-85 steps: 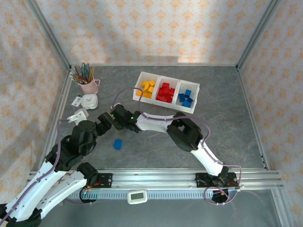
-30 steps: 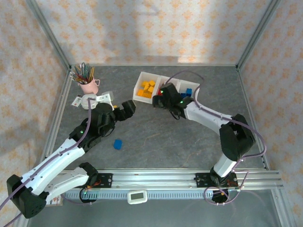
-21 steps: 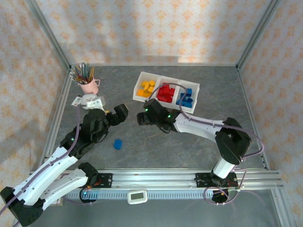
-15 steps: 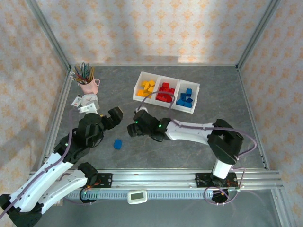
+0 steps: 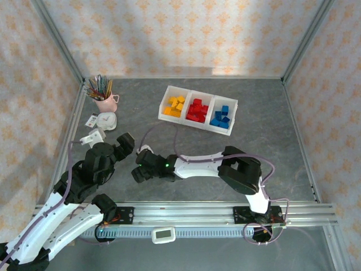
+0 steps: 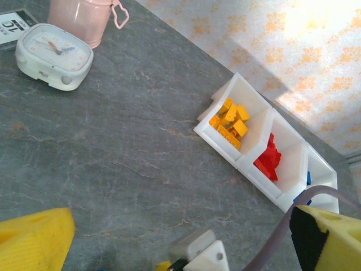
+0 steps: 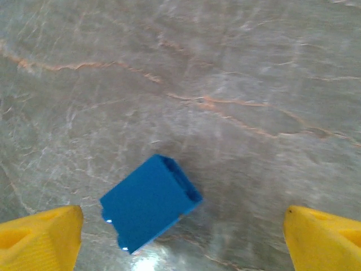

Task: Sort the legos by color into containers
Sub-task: Pick up the lego from the bottom-left of the table.

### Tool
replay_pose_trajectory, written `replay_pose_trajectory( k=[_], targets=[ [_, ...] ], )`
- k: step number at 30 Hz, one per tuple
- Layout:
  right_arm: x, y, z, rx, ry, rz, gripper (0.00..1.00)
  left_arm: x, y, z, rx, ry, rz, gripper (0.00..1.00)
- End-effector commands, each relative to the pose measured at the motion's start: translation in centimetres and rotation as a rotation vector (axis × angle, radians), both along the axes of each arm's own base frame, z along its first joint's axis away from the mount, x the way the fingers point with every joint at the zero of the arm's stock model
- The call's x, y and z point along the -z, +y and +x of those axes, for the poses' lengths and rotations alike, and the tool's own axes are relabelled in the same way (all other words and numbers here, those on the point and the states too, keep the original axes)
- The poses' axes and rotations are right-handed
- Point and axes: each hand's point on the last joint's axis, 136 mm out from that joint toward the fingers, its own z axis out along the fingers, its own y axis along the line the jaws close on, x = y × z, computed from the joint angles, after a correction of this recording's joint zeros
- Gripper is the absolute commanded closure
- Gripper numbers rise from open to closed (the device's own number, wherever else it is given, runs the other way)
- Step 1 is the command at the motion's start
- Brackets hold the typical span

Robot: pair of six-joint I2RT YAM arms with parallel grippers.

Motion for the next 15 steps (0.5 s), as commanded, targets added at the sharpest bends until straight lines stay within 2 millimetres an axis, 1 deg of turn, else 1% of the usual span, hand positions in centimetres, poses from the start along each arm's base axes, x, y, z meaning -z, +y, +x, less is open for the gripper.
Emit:
replay_pose_trajectory(
  k=[1, 4, 9, 11, 15],
  targets=[
    [0.3, 1.5, 0.0, -0.065, -0.045, -0.018, 0.1, -0.5, 1.3, -0.5, -0.053, 0.001, 0.012, 0.01],
    [1.3, 1.6, 0.5, -0.067, -0.073, -0.055, 0.13, -0.4, 1.4, -0.5, -0.057, 0.003, 0.012, 0.01],
    [2.5, 2.0, 0.9, -0.091, -0.094, -0.095, 0.21, -0.2, 1.3, -0.4, -0.059, 0.002, 0.013, 0.01],
    [3.0, 2.1, 1.0, -0.099, -0.104, -0.111, 0.26, -0.2, 1.2, -0.3, -0.055, 0.003, 0.013, 0.01],
    [3.3, 2.3, 1.3, -0.109, -0.119, -0.124, 0.35, -0.1, 1.1, -0.3, -0.05, 0.007, 0.012, 0.01]
  ],
)
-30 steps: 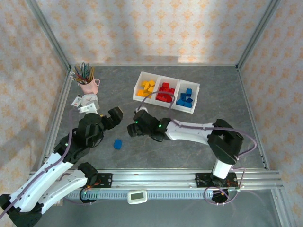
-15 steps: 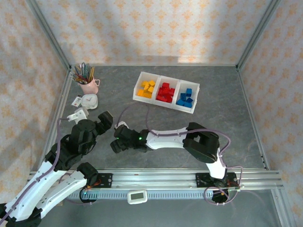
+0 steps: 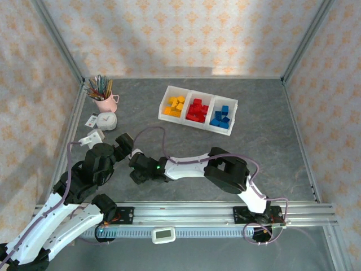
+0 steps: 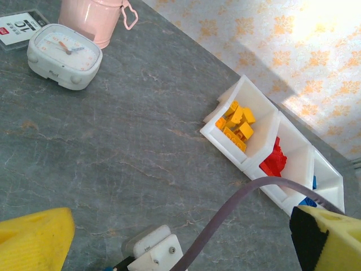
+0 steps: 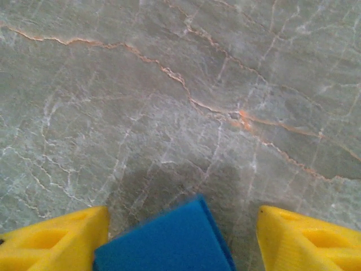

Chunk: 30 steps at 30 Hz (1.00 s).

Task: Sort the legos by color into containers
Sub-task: Pick up the lego from the bottom-left of the table, then place the lego in the container.

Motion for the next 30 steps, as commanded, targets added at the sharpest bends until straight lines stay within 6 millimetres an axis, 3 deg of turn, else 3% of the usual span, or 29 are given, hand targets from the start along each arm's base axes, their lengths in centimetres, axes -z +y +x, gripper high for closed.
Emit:
replay_pose_trajectory(
  k=[1, 8, 15, 18, 22, 30],
  targets=[
    [0.7, 0.2, 0.7, -0.008, -0.042, -0.036, 0.39, -0.4, 0.7, -0.1, -0.033, -0.005, 0.013, 0.01],
    [-1.0, -0.1, 0.7, -0.008, -0.032, -0.003, 0.6, -0.9, 0.4, 0.2, -0.022, -0.019, 0.006, 0.01],
    [-5.6, -3.0, 1.6, 0.06, -0.016, 0.089, 0.63, -1.9, -0.5, 1.1, 0.012, -0.034, 0.019, 0.01],
    [-7.3, -6.1, 2.7, 0.132, -0.011, 0.114, 0.64, -2.3, -1.3, 1.9, 0.039, -0.041, 0.025, 0.01],
    [-8.6, -12.0, 6.0, 0.3, -0.021, 0.101, 0.64, -2.3, -2.9, 3.2, 0.09, -0.049, 0.03, 0.01],
    [-13.0, -25.5, 15.6, 0.732, -0.112, 0.191, 0.64, -1.6, -7.4, 6.6, 0.218, -0.058, 0.016, 0.01]
  ],
)
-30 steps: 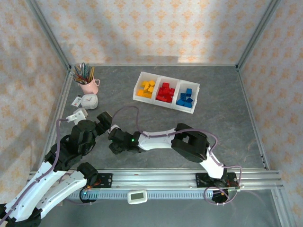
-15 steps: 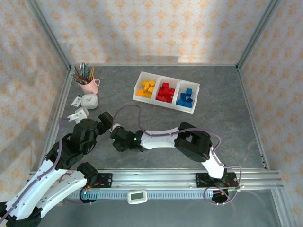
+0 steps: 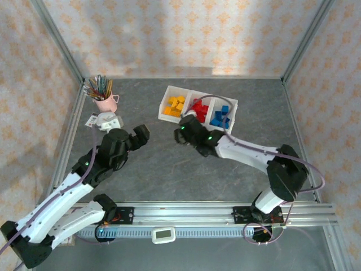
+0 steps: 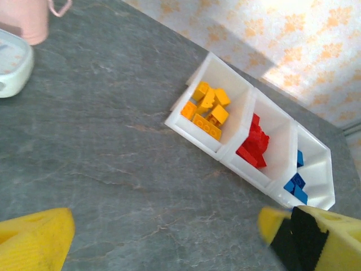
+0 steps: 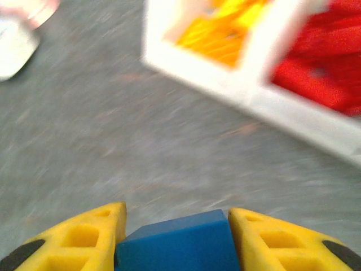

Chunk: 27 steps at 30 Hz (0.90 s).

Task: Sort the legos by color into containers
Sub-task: Place the lego in the container.

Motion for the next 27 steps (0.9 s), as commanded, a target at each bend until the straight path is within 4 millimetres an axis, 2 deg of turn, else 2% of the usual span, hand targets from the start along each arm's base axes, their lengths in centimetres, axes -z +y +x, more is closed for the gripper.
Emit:
replay_pose_trajectory(
  k=[1, 3, 7, 12, 13, 15, 19, 24, 27],
  targets=[
    [-1.2, -6.1, 3.2, 0.212, -0.04, -0.011, 0.64, -1.6, -2.2, 1.8, 0.074, -0.066, -0.034, 0.01],
    [-1.7, -9.6, 5.6, 0.312, -0.052, -0.013, 0.64, -1.6, -3.2, 2.6, 0.1, -0.077, -0.04, 0.01],
    [-1.5, -14.6, 9.4, 0.455, -0.071, -0.015, 0.63, -1.2, -5.0, 4.0, 0.147, -0.086, -0.048, 0.01],
    [0.2, -17.3, 13.4, 0.523, -0.063, -0.065, 0.62, -0.6, -7.6, 5.4, 0.223, -0.102, -0.099, 0.01],
    [0.3, -17.5, 14.0, 0.529, -0.064, -0.074, 0.59, -0.5, -7.7, 5.6, 0.223, -0.102, -0.103, 0.01],
    [0.1, -17.9, 14.8, 0.538, -0.062, -0.084, 0.45, -0.2, -7.9, 5.9, 0.223, -0.089, -0.094, 0.01],
    [-2.4, -18.0, 14.9, 0.528, -0.118, -0.065, 0.27, 0.1, -7.6, 6.1, 0.208, -0.081, -0.066, 0.01],
    [-5.2, -19.7, 13.0, 0.569, -0.186, -0.063, 0.01, 0.1, -5.8, 6.3, 0.151, -0.097, -0.022, 0.01],
    [-6.3, -22.2, 10.8, 0.634, -0.238, -0.033, 0.0, 0.0, -3.3, 6.6, 0.065, -0.109, 0.042, 0.01]
  ],
)
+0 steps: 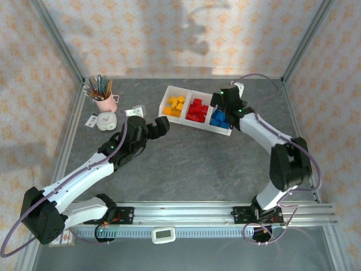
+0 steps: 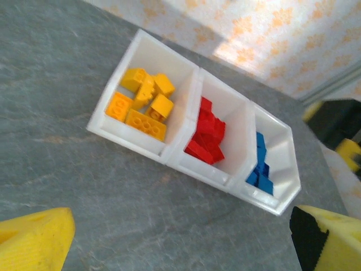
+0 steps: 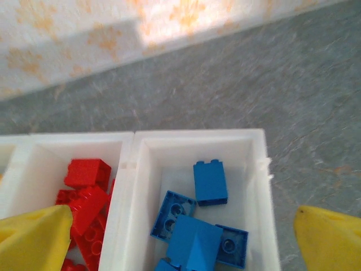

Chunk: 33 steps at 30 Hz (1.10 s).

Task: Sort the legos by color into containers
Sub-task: Place the lego in the container, then reset both arms

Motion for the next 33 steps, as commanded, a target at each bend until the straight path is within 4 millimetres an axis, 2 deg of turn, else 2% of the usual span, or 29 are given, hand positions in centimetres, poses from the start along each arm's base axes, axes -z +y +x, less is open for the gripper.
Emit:
replay_pose_trajectory(
  k=[1, 3, 4, 6, 9, 11, 13, 16, 18, 21, 23, 25, 26, 28, 29, 31, 33],
  targets=[
    [-2.8, -4.0, -2.3, 0.122, -0.115, -0.007, 0.0, -1.1, 4.1, 0.6, -0.149, -0.056, 0.086, 0.01],
    [-2.8, -6.9, -4.0, 0.213, -0.168, -0.025, 0.0, -0.7, 8.0, 0.7, -0.294, -0.053, 0.143, 0.01],
    [-2.6, -8.4, -4.8, 0.26, -0.181, -0.036, 0.0, -0.7, 9.4, 0.9, -0.33, -0.062, 0.16, 0.01],
    [-1.2, -11.9, -6.3, 0.379, -0.193, -0.052, 0.0, -0.2, 13.2, 1.4, -0.42, -0.078, 0.22, 0.01],
    [1.4, -15.8, -7.7, 0.486, -0.205, -0.076, 0.0, 0.8, 19.7, 1.3, -0.604, -0.089, 0.337, 0.01],
    [3.0, -17.4, -8.2, 0.52, -0.213, -0.114, 0.0, 2.1, 22.6, 0.9, -0.67, -0.098, 0.412, 0.01],
    [3.9, -17.7, -8.2, 0.507, -0.239, -0.157, 0.0, 3.3, 24.3, 0.5, -0.71, -0.128, 0.457, 0.01],
    [4.9, -17.0, -7.9, 0.427, -0.3, -0.176, 0.0, 4.4, 24.4, 0.3, -0.677, -0.219, 0.51, 0.01],
    [5.5, -15.3, -7.0, 0.297, -0.341, -0.141, 0.0, 4.9, 23.9, 0.1, -0.651, -0.294, 0.518, 0.01],
    [6.7, -14.0, -4.9, 0.199, -0.283, -0.151, 0.0, 5.4, 22.3, 0.6, -0.553, -0.396, 0.512, 0.01],
    [7.5, -13.1, -4.4, 0.142, -0.265, -0.147, 0.0, 5.7, 22.0, 0.9, -0.543, -0.426, 0.508, 0.01],
    [7.3, -12.3, -5.7, 0.091, -0.319, -0.142, 0.0, 6.8, 22.0, 1.8, -0.521, -0.399, 0.507, 0.01],
    [6.5, -12.2, -6.9, 0.081, -0.38, -0.136, 0.0, 7.3, 21.5, 2.3, -0.482, -0.398, 0.509, 0.01],
    [6.2, -11.4, -8.5, 0.035, -0.452, -0.129, 0.0, 8.1, 20.4, 2.7, -0.418, -0.418, 0.515, 0.01],
    [6.1, -11.0, -8.7, 0.007, -0.477, -0.133, 0.0, 8.8, 20.0, 2.8, -0.388, -0.418, 0.521, 0.01],
    [7.0, -11.9, -7.7, 0.05, -0.416, -0.117, 0.0, 8.7, 19.9, 2.9, -0.385, -0.438, 0.526, 0.01],
    [6.7, -12.0, -8.0, 0.041, -0.445, -0.106, 0.0, 9.7, 21.2, 3.6, -0.444, -0.345, 0.529, 0.01]
  ],
)
